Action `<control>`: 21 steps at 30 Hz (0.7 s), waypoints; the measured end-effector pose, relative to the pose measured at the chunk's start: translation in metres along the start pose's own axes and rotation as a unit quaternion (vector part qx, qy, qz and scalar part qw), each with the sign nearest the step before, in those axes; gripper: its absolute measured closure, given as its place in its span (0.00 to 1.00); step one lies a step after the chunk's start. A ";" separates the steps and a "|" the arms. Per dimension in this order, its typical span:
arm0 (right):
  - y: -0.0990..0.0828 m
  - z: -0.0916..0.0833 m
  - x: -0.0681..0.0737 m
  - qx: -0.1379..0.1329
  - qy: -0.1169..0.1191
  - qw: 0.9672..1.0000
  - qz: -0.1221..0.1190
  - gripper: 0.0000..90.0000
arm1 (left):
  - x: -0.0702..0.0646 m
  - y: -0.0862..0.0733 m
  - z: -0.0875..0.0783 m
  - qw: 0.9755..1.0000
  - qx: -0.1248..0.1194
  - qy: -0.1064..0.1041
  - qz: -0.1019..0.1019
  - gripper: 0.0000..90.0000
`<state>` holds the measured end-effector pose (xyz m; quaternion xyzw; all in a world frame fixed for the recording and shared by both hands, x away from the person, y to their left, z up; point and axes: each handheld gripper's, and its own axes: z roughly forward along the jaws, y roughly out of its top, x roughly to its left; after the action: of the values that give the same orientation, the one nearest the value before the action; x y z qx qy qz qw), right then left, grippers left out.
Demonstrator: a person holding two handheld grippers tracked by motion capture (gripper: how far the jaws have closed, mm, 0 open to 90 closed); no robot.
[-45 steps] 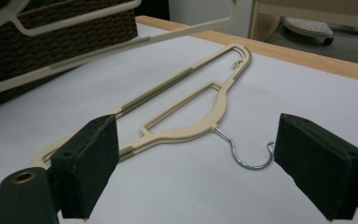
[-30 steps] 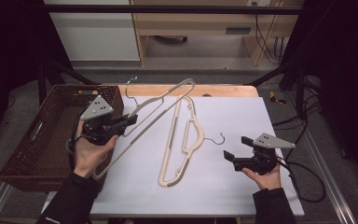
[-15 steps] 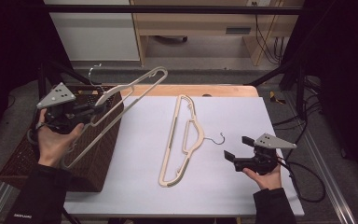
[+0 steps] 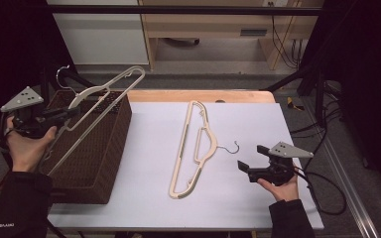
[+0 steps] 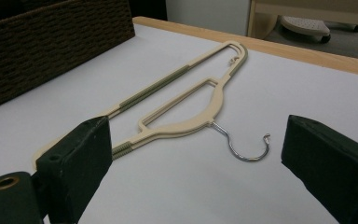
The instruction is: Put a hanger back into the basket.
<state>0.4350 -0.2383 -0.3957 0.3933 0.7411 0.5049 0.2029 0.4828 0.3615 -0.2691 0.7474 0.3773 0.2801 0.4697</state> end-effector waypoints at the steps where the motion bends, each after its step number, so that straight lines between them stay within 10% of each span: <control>1: 0.000 0.000 0.000 0.000 0.000 1.000 0.000 0.10 | 0.004 -0.003 -0.001 1.000 0.004 0.004 -0.001 0.95; 21: -0.001 0.002 -0.001 0.008 -0.001 1.000 -0.002 0.10 | 0.053 -0.046 -0.007 0.997 0.067 0.021 -0.013 0.95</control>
<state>0.4364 -0.2376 -0.3981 0.3944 0.7458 0.4976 0.2016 0.4935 0.4217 -0.3054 0.7660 0.4148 0.2637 0.4143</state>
